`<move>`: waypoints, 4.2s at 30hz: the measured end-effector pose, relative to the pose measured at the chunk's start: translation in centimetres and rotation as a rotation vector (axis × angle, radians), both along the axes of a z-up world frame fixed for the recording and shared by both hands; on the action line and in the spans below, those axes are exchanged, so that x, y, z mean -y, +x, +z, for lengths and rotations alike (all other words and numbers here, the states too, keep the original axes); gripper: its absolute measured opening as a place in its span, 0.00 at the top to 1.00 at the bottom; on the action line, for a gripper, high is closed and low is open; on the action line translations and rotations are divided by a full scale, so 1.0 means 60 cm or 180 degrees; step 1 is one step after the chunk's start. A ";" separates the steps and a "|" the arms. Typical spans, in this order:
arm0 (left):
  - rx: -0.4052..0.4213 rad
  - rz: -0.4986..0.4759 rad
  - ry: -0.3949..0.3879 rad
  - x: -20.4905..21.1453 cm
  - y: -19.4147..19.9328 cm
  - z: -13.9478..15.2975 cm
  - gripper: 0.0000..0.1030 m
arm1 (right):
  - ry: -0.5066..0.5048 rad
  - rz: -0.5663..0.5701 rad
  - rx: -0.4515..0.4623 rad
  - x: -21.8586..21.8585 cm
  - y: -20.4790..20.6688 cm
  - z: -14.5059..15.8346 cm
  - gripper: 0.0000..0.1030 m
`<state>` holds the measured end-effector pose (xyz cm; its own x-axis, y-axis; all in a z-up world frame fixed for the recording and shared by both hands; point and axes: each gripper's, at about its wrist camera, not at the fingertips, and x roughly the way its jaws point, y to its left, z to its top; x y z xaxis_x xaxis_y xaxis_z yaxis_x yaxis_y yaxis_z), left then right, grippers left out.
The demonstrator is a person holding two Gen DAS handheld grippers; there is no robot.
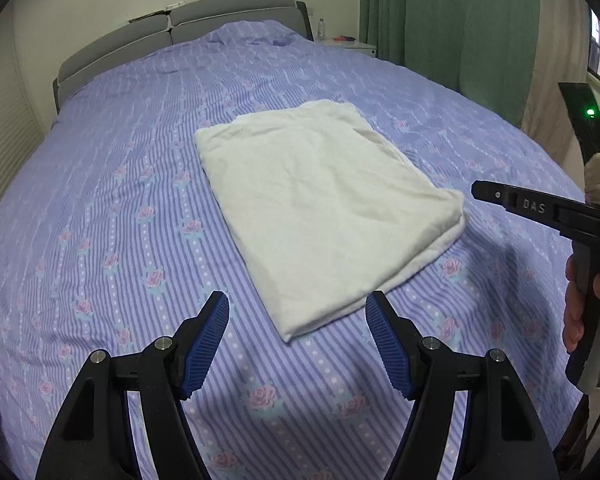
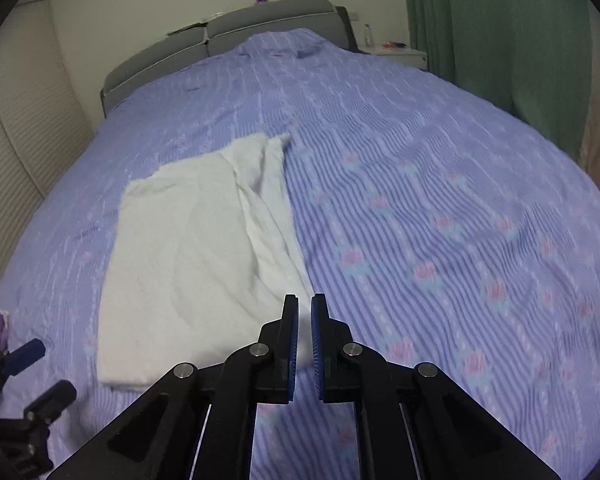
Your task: Fold small clothes
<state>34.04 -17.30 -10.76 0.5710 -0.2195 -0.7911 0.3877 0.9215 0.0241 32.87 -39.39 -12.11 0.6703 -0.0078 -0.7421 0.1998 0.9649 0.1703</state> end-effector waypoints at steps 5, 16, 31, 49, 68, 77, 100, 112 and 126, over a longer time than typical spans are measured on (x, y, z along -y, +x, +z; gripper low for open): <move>0.0019 -0.0005 0.0073 0.000 -0.009 -0.006 0.32 | 0.0082 0.0164 0.0159 -0.005 -0.013 -0.003 0.83; -0.0074 0.0047 0.0047 -0.013 0.003 -0.026 0.32 | -0.0340 0.0675 -0.0027 -0.044 0.056 -0.015 0.53; -0.0132 0.0049 0.0012 -0.019 0.007 -0.034 0.32 | -0.0554 0.0738 -0.0163 -0.048 0.044 -0.013 0.94; -0.0287 0.0358 -0.0035 -0.091 -0.035 -0.042 0.32 | -0.0737 -0.0204 -0.0335 -0.003 -0.050 -0.031 0.48; -0.0134 0.0551 -0.0013 -0.169 -0.084 -0.019 0.31 | 0.1394 -0.0530 0.0328 -0.024 -0.108 -0.095 0.28; -0.0138 0.0433 -0.0099 -0.145 -0.002 -0.036 0.31 | 0.1596 -0.0801 0.0416 -0.013 -0.039 -0.140 0.28; -0.0719 0.0000 -0.1062 -0.056 0.424 -0.075 0.35 | 0.1160 -0.1120 0.0409 -0.010 0.010 -0.138 0.62; -0.0388 -0.0185 -0.0497 0.015 0.401 0.004 0.90 | 0.1136 -0.0859 0.0438 -0.022 0.006 -0.093 0.83; 0.0236 -0.0145 -0.0226 -0.115 0.184 0.270 0.90 | 0.1017 -0.0172 0.0938 -0.140 -0.140 0.127 0.84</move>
<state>45.05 -10.39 5.42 0.6154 -0.3006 -0.7287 0.4289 0.9033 -0.0104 24.46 -30.97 -4.50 0.8587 0.1502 -0.4900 0.1468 0.8439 0.5160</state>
